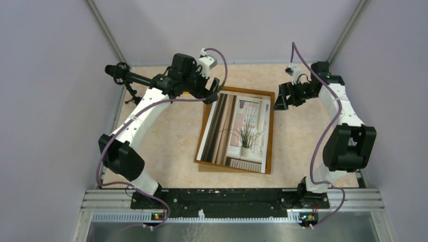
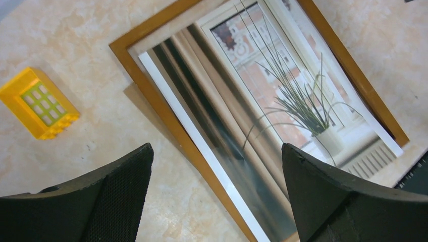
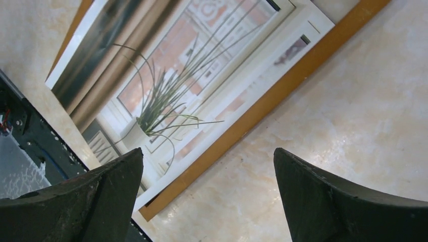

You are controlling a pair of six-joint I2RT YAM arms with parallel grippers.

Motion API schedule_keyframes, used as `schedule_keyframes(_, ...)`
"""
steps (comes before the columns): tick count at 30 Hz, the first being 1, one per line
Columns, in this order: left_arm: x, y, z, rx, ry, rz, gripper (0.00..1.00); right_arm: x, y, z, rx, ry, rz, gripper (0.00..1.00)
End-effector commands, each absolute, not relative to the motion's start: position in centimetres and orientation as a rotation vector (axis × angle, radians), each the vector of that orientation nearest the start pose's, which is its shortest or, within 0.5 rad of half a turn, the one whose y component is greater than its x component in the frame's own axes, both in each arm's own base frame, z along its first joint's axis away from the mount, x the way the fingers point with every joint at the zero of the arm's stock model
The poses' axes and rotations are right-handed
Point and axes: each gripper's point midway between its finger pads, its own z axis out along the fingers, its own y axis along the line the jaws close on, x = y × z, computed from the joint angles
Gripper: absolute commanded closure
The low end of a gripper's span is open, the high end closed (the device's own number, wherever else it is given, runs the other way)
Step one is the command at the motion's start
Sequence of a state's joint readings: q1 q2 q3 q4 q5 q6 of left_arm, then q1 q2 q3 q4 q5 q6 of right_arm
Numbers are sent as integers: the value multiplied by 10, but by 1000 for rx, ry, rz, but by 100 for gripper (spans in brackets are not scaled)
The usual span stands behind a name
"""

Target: Take the photo out of the frame

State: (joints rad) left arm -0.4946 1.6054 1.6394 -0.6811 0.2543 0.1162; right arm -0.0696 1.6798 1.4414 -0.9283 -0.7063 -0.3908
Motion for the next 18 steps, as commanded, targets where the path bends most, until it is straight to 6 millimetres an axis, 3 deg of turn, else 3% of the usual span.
schedule_keyframes(1,354,-219,272,830,2100,-684,1,337,96,205,-634,2293,798,1)
schedule_keyframes(6,343,-198,266,803,2089,-628,1,307,102,214,-670,2215,780,1)
schedule_keyframes(10,327,-186,264,808,2071,-582,1,287,105,207,-678,2178,781,1)
schedule_keyframes(14,319,-176,255,799,2081,-540,1,276,107,197,-677,2164,785,1)
schedule_keyframes(18,317,-172,253,781,2080,-529,1,271,109,199,-681,2142,790,1)
